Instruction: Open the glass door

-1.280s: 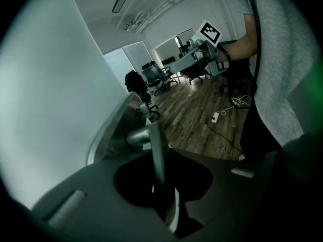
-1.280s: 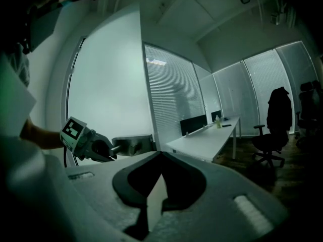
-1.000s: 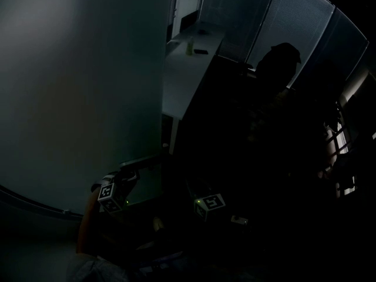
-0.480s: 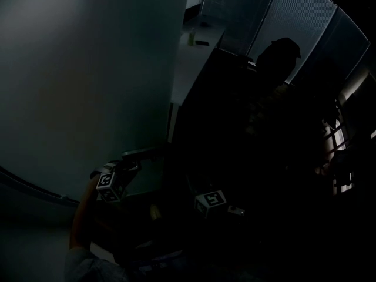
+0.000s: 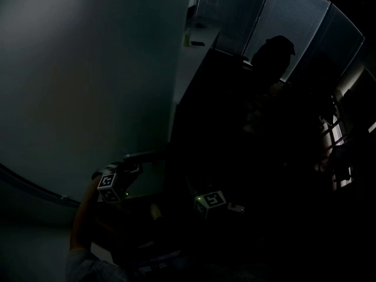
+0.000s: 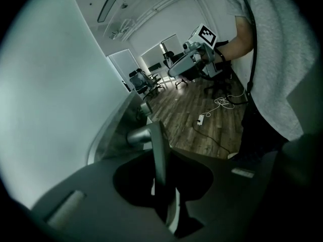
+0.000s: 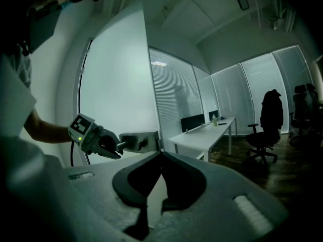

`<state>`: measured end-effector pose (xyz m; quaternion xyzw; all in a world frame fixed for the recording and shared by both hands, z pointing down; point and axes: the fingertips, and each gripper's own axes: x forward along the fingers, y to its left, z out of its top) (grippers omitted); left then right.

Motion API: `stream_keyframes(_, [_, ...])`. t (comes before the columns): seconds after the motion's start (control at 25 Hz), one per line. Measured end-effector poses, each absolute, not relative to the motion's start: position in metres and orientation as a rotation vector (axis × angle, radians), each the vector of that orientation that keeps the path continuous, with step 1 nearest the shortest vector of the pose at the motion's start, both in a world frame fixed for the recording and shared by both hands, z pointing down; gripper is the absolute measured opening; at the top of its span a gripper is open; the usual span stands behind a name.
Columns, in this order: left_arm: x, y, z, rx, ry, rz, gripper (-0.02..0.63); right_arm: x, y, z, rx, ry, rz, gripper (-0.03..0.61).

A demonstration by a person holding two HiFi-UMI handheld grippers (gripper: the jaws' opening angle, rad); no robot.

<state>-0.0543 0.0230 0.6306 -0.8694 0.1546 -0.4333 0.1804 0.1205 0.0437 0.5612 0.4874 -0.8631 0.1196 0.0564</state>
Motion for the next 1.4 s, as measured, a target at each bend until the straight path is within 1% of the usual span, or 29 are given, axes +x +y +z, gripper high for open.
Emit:
stream_keyframes(0.64, [-0.056,0.023,0.629,-2.462,0.459,-1.25,0.055,0.122,0.043,0.56,1.472,-2.623,0.366,0.002])
stream_keyframes(0.8, [-0.06,0.019,0.632,-2.453,0.527,-1.251,0.086,0.124,0.044,0.568,1.478,-2.616,0.371,0.002])
stream_keyframes(0.92, [-0.062,0.019,0.627,-2.461,0.544,-1.255,0.147,0.125,0.044,0.568,1.477,-2.612,0.376,0.002])
stream_keyframes(1.04, [-0.064,0.021,0.624,-2.453,0.569,-1.264,0.231,0.123,0.045,0.566,1.472,-2.618,0.38,0.002])
stream_keyframes(1.2, [-0.069,0.024,0.63,-2.431,0.598,-1.277,0.259,0.119,0.046,0.567,1.462,-2.628,0.378,0.002])
stream_keyframes(1.4, [-0.076,0.028,0.62,-2.43,0.658,-1.24,0.262,0.116,0.048,0.567,1.455,-2.636,0.378,0.002])
